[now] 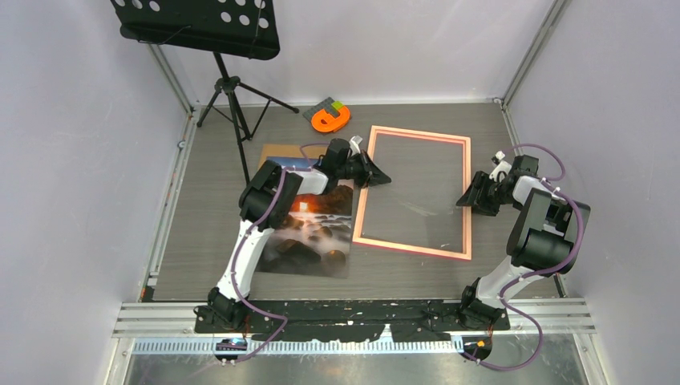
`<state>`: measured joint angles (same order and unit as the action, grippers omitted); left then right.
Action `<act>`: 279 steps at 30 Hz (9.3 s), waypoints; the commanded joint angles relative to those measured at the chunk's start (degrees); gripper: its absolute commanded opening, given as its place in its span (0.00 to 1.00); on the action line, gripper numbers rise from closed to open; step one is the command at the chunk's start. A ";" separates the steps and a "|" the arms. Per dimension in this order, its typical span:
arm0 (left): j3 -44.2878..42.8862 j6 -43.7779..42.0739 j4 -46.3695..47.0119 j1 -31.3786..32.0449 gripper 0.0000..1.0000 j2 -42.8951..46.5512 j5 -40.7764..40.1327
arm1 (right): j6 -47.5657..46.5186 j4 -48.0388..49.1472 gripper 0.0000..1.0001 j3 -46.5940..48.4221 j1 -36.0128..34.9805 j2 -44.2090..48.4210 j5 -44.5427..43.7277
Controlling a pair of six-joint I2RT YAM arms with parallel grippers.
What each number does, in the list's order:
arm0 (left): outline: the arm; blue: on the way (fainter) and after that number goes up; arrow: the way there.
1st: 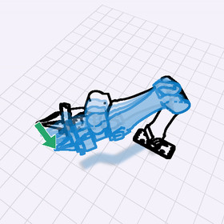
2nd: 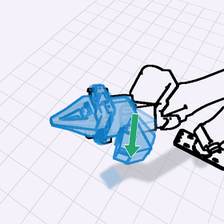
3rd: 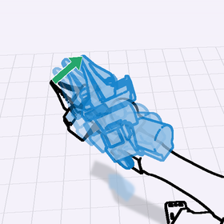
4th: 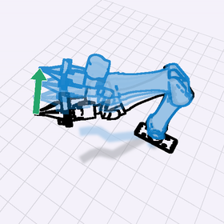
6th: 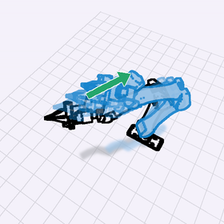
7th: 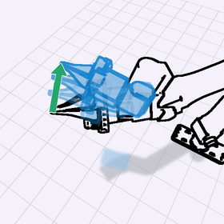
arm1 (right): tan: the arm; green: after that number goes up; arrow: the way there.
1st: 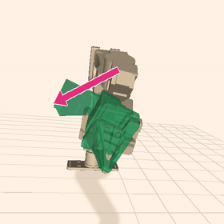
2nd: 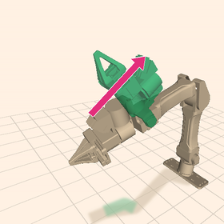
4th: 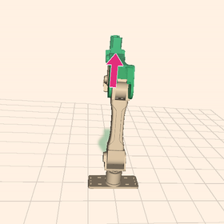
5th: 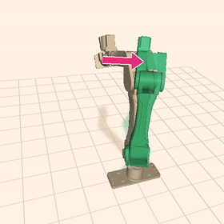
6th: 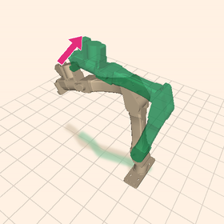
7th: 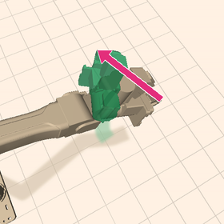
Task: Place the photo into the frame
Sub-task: Place the photo frame item in the photo frame, then move the photo frame to the center of the board.
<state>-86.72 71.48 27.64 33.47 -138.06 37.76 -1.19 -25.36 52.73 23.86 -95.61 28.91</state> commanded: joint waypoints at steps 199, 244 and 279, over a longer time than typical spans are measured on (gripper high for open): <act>3.37 -56.82 -49.52 -8.86 0.60 44.26 -7.63 | -7.14 -4.26 0.85 25.25 -35.66 -4.18 -22.68; 36.72 -85.31 -55.18 -8.97 0.99 82.34 -33.71 | -14.28 -5.72 0.39 14.68 -12.92 -7.46 -22.37; 30.97 -84.36 -64.16 -31.01 1.00 64.20 -28.67 | -22.99 -8.69 0.32 25.73 -10.92 -14.14 -21.01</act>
<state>-52.99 -12.47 -34.35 5.17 -72.51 6.59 -21.37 -36.03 76.73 12.88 -110.41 9.30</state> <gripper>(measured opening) 0.994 0.274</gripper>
